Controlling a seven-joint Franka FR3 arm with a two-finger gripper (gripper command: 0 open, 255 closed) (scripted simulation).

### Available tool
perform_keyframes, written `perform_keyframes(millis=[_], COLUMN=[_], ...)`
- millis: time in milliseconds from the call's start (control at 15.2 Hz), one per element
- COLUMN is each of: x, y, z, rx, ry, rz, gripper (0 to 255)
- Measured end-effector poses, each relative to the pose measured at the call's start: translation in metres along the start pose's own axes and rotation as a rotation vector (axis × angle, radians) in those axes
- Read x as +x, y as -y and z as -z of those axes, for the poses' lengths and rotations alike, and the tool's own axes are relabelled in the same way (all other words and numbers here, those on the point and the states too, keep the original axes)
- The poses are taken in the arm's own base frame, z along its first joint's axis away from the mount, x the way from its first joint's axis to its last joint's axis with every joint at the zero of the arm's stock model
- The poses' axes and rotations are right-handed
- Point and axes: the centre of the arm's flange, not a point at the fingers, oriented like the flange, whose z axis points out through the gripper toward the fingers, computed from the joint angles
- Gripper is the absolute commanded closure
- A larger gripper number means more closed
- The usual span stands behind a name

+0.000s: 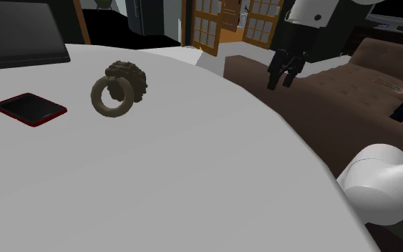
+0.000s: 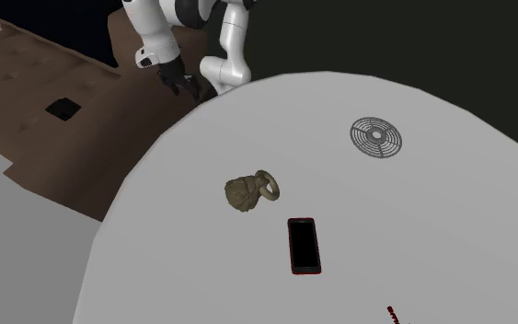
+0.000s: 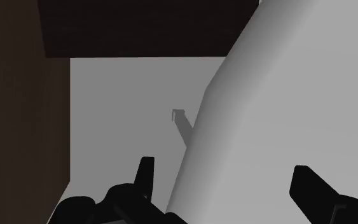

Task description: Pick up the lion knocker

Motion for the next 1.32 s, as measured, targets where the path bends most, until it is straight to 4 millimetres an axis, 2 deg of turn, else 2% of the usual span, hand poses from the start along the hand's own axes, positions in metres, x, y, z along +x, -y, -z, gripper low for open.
perform_keyframes(millis=[132,858,1320], x=[0.001,0.033,0.069], y=[0.006,0.135,0.213], z=[-0.001,-0.001,0.004], rx=[0.001,0.036,0.058], ry=[0.000,0.003,0.005], rz=[-0.010,-0.256,-0.421], gripper=[0,0,0])
